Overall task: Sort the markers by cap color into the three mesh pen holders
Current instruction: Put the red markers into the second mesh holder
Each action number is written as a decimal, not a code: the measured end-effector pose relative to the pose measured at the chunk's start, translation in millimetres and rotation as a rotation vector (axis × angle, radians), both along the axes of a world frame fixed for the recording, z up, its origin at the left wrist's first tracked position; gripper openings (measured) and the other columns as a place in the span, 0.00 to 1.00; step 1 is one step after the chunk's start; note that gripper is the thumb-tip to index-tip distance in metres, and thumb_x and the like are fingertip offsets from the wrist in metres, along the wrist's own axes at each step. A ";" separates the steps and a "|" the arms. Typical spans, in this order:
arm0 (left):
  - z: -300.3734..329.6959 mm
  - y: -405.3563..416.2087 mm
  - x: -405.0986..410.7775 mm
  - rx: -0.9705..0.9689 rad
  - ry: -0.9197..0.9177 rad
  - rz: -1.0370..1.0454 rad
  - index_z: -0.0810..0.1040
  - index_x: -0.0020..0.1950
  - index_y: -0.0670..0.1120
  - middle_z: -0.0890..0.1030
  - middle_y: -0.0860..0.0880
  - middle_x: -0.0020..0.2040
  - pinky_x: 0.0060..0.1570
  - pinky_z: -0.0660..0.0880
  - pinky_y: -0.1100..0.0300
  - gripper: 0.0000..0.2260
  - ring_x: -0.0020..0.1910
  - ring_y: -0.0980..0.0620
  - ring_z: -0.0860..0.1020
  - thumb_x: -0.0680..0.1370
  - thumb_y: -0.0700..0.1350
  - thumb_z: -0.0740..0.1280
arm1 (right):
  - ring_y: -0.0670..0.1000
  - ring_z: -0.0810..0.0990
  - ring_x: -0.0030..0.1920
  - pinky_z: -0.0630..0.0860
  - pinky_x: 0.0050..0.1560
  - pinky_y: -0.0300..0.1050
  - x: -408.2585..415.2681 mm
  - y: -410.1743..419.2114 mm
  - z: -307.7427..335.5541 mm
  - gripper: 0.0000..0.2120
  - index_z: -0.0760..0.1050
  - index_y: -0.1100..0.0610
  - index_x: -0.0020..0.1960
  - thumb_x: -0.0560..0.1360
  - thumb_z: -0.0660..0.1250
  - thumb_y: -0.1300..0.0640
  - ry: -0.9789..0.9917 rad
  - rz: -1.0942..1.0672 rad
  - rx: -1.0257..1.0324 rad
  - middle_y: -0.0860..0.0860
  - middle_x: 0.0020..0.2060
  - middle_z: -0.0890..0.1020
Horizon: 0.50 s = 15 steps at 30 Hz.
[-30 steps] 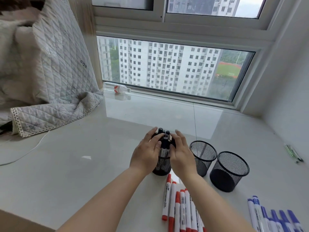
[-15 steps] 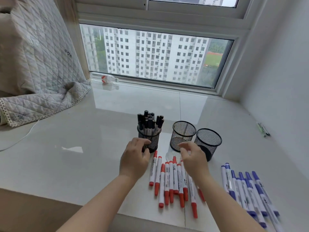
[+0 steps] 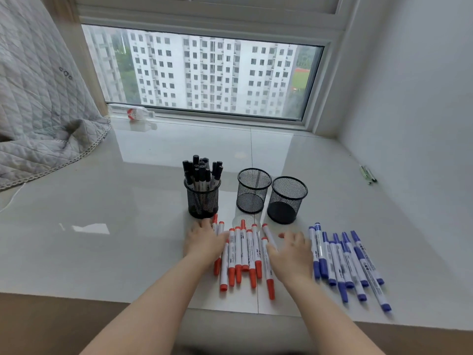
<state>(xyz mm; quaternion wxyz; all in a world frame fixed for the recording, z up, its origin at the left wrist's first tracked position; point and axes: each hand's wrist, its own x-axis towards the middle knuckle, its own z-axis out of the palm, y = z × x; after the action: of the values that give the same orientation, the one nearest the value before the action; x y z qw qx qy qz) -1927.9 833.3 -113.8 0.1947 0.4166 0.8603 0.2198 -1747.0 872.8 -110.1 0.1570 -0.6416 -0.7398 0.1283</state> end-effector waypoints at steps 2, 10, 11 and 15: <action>-2.7 2.1 0.2 -0.039 0.035 0.017 0.59 0.71 0.43 0.64 0.40 0.69 0.66 0.63 0.50 0.29 0.68 0.41 0.63 0.77 0.58 0.60 | 0.55 0.66 0.61 0.67 0.59 0.48 0.0 -2.6 -3.4 0.26 0.66 0.57 0.65 0.75 0.58 0.40 -0.043 0.006 -0.059 0.54 0.61 0.69; -10.0 0.4 -1.0 -0.066 0.139 0.033 0.62 0.68 0.40 0.66 0.41 0.66 0.63 0.65 0.50 0.26 0.65 0.43 0.65 0.79 0.58 0.55 | 0.55 0.67 0.60 0.67 0.58 0.49 -4.7 -8.8 -15.1 0.26 0.66 0.57 0.64 0.76 0.55 0.39 -0.050 0.032 -0.120 0.54 0.60 0.67; -10.3 -1.1 -1.0 -0.081 0.155 0.027 0.63 0.68 0.40 0.67 0.41 0.66 0.62 0.65 0.50 0.25 0.65 0.43 0.65 0.79 0.57 0.55 | 0.55 0.67 0.60 0.67 0.58 0.49 -6.1 -8.3 -15.1 0.27 0.66 0.57 0.64 0.76 0.54 0.38 -0.056 0.034 -0.124 0.54 0.60 0.67; -14.6 -5.9 -4.3 -0.098 0.230 -0.023 0.65 0.66 0.39 0.69 0.40 0.63 0.59 0.67 0.50 0.19 0.61 0.41 0.68 0.80 0.49 0.54 | 0.56 0.67 0.61 0.66 0.60 0.50 -12.1 -8.4 -15.8 0.26 0.65 0.57 0.66 0.77 0.54 0.40 -0.061 0.042 -0.123 0.55 0.61 0.67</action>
<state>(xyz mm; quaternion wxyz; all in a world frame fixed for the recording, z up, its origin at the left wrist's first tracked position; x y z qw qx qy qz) -1932.2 827.4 -128.4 0.1172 0.4389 0.8819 0.1260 -1759.1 864.5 -126.0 0.0920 -0.6378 -0.7483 0.1574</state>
